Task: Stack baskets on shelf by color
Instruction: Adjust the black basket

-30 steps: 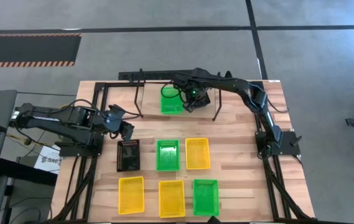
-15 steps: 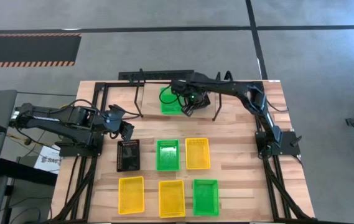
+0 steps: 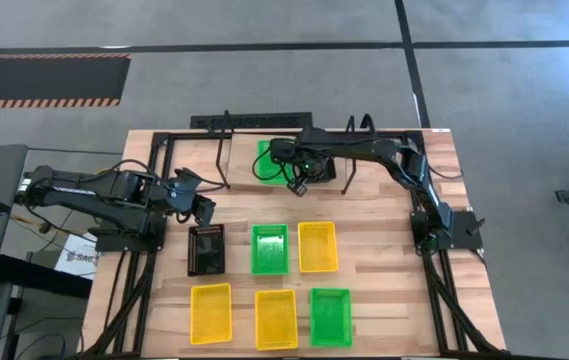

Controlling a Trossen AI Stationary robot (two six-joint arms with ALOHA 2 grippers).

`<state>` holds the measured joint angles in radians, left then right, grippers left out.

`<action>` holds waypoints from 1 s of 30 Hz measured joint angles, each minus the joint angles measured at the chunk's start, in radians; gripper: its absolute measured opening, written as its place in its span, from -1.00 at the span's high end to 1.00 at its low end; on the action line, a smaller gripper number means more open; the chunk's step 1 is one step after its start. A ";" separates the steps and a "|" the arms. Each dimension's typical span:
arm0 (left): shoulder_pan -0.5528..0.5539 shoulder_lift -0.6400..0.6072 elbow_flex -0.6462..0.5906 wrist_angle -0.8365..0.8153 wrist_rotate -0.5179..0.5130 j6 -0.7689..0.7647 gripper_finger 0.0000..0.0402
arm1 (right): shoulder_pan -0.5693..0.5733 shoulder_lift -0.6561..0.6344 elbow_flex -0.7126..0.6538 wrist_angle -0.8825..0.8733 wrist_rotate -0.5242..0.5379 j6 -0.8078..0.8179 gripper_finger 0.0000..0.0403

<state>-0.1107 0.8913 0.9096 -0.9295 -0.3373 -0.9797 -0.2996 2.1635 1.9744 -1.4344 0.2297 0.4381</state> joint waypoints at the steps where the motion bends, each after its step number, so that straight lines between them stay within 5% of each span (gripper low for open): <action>1: 0.000 0.000 0.000 0.000 0.001 0.000 0.61 | -0.001 -0.003 0.006 -0.008 0.000 0.000 1.00; 13: 0.000 0.000 0.000 0.000 0.002 0.000 0.61 | -0.004 -0.018 0.212 0.028 0.036 -0.044 1.00; 24: 0.000 0.000 0.000 0.000 0.001 -0.009 0.61 | -0.010 -0.017 0.220 0.178 -0.045 -0.079 1.00; 30: 0.000 0.000 0.000 0.000 0.001 -0.010 0.61 | -0.010 -0.017 0.220 0.113 -0.019 -0.108 1.00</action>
<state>-0.1107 0.8913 0.9096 -0.9298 -0.3367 -0.9897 -0.3092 2.1468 2.1941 -1.3213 0.2102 0.3297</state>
